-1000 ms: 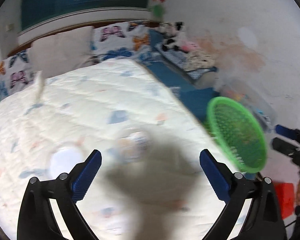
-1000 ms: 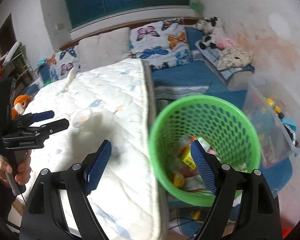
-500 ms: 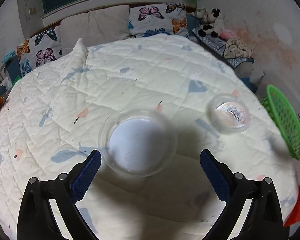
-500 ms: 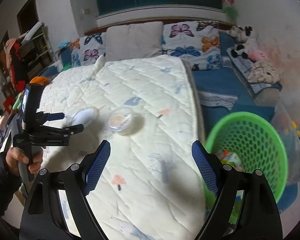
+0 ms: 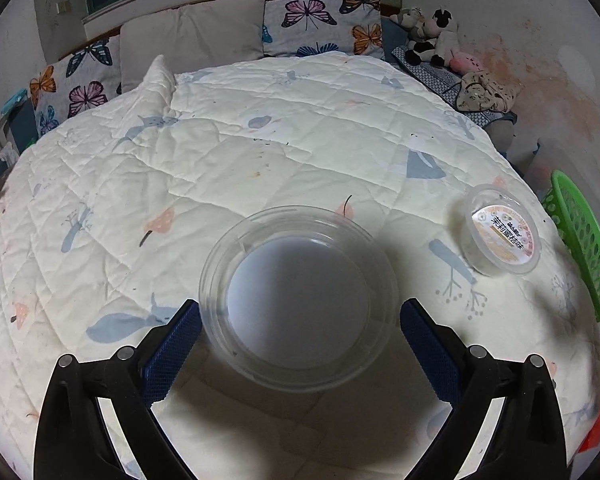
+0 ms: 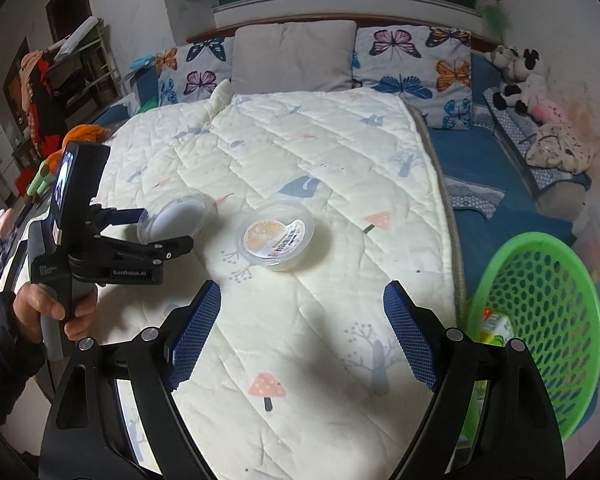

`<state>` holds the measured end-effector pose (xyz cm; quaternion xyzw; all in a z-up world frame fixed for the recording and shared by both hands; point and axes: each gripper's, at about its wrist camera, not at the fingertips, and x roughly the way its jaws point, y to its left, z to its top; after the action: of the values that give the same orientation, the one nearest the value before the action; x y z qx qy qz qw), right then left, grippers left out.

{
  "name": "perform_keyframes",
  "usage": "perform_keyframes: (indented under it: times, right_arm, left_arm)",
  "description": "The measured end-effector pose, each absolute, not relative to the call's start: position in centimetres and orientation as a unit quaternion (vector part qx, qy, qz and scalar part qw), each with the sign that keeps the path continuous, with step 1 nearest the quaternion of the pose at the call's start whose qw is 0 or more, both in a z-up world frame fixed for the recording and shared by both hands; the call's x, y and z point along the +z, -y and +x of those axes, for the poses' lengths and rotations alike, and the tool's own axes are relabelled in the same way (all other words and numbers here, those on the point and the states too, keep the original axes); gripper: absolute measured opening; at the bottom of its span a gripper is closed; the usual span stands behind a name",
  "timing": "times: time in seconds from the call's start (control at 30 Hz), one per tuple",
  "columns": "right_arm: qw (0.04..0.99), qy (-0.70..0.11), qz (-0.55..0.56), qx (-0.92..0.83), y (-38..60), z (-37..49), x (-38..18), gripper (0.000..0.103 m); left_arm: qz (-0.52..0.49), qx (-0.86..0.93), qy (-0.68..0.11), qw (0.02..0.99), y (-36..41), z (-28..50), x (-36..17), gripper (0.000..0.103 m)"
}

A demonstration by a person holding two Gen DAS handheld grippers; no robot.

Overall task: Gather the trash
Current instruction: 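Grasp the clear round lid with the left tool, then grasp the round pudding cup with the right tool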

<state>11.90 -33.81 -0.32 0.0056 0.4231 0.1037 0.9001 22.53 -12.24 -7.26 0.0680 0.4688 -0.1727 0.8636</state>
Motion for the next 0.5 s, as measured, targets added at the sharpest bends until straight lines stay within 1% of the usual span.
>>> perform_keyframes:
  times: [0.2, 0.3, 0.5]
  right_arm:
    - [0.894, -0.433, -0.004, 0.113, 33.0, 13.1, -1.3, 0.083]
    - [0.893, -0.435, -0.011, 0.117, 32.6, 13.7, -1.6, 0.083]
    - [0.889, -0.439, -0.019, 0.126, 31.8, 14.9, -2.6, 0.083]
  left_arm:
    - [0.056, -0.184, -0.464, 0.865, 12.0, 22.9, -7.5, 0.096]
    - [0.052, -0.192, -0.457, 0.867, 11.9, 22.8, -7.3, 0.091]
    - [0.055, -0.193, -0.446, 0.872, 11.5, 22.4, -6.9, 0.09]
